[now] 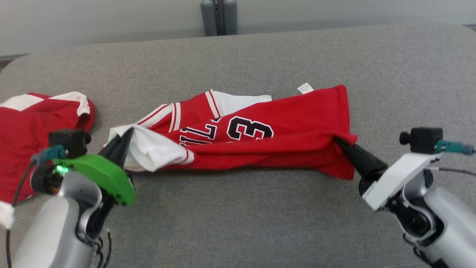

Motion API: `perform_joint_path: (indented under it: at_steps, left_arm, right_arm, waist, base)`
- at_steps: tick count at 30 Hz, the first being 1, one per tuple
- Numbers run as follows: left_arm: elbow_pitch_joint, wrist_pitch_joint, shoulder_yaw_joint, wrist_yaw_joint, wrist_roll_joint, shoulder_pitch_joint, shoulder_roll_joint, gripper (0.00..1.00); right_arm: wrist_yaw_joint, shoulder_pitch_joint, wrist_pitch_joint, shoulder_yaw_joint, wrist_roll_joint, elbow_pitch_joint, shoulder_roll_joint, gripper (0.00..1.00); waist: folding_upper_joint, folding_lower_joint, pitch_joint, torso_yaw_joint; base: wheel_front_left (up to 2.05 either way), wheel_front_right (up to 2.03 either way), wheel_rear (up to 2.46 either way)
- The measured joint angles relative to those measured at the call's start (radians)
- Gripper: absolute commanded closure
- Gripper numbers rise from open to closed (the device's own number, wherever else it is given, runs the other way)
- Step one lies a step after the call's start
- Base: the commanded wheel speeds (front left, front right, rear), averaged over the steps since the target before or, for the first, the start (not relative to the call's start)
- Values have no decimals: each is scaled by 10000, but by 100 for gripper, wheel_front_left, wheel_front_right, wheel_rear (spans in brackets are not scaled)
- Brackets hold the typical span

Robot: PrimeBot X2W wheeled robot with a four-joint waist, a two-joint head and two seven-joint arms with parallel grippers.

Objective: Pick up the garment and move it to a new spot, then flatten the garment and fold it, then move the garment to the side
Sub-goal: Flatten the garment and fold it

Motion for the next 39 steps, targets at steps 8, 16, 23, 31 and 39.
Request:
perform_joint_path:
  at_steps: [8, 16, 23, 31, 39]
  left_arm:
    - [777, 702, -838, -17, -81, -4204, 353, 100]
    - [2190, 550, -1630, -17, -403, -8444, 777, 100]
    - [3352, -305, -2011, -19, -489, -11925, 832, 100]
    - [4579, -1198, -2694, -19, -640, -14760, 686, 100]
    - [5175, -1453, -3726, -19, -1406, -15248, 652, 100]
  right_arm:
    - [-2, -3802, 121, -104, 1099, 493, -673, 100]
    - [-2, -7882, 564, -17, 2065, 1684, -767, 100]
    - [0, -10890, 566, 121, 2399, 2431, -633, 100]
    - [0, -13423, 121, 244, 2602, 3120, -656, 100]
    - [-2, -13716, 88, 965, 3016, 3478, -853, 100]
  waist:
    - [0, 1, 1458, 23]
    - [0, 3, 2933, 52]
    - [-1, 2, 3975, 84]
    - [0, 2, 4639, 104]
    - [0, 1, 4310, 74]
  base:
    - [0, 0, 0]
    - [0, 0, 0]
    - [0, 0, 0]
    - [0, 0, 0]
    - [0, 0, 0]
